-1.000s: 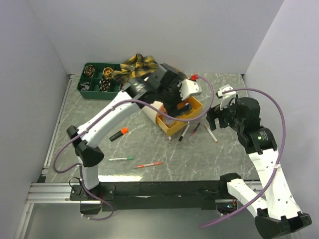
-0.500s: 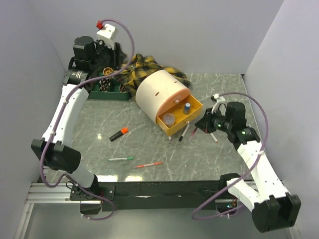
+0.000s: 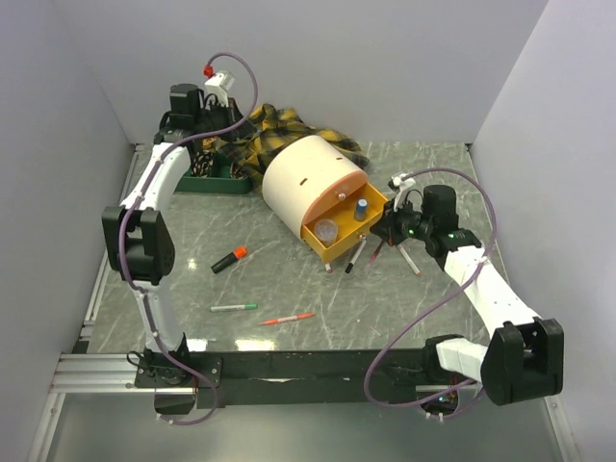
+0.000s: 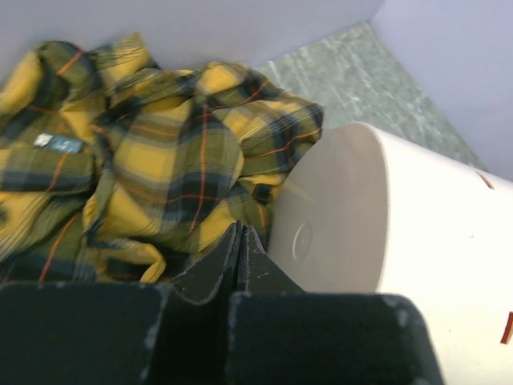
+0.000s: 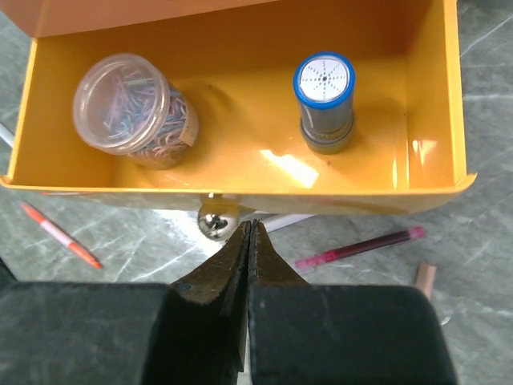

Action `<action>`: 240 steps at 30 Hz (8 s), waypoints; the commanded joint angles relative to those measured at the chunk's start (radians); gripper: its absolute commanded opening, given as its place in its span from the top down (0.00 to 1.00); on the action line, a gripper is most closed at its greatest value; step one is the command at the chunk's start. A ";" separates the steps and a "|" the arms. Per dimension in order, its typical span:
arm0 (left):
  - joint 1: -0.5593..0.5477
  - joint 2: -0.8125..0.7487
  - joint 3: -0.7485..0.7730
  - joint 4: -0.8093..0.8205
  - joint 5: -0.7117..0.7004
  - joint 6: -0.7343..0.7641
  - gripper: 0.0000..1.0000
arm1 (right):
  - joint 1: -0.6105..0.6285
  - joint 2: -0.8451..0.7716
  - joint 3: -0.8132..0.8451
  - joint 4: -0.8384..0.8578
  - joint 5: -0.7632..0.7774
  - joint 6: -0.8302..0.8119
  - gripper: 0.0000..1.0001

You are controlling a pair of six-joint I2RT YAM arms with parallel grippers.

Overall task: Sort the stationery into containers
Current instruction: Close the drawer in the storage box, then open the drawer in the storage box, then pick up the pen from the center of the board, then place the pen in the drawer.

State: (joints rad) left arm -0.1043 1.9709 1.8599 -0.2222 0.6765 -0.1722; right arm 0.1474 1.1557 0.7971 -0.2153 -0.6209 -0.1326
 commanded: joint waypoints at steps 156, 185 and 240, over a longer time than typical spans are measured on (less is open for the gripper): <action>-0.043 0.062 0.064 -0.066 0.198 0.077 0.28 | 0.207 -0.263 0.139 -0.329 0.398 -0.168 0.43; 0.172 -0.056 -0.097 0.107 0.149 -0.173 0.01 | -0.212 0.177 -0.058 -0.134 0.309 -0.363 0.51; 0.170 -0.101 -0.165 0.156 0.199 -0.168 0.01 | 0.082 0.024 0.517 -0.411 0.173 -1.024 0.95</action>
State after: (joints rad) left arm 0.0689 1.9434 1.7153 -0.1184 0.8387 -0.3225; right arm 0.1791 1.1713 1.2224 -0.6228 -0.4885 -1.0035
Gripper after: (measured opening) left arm 0.994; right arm 0.041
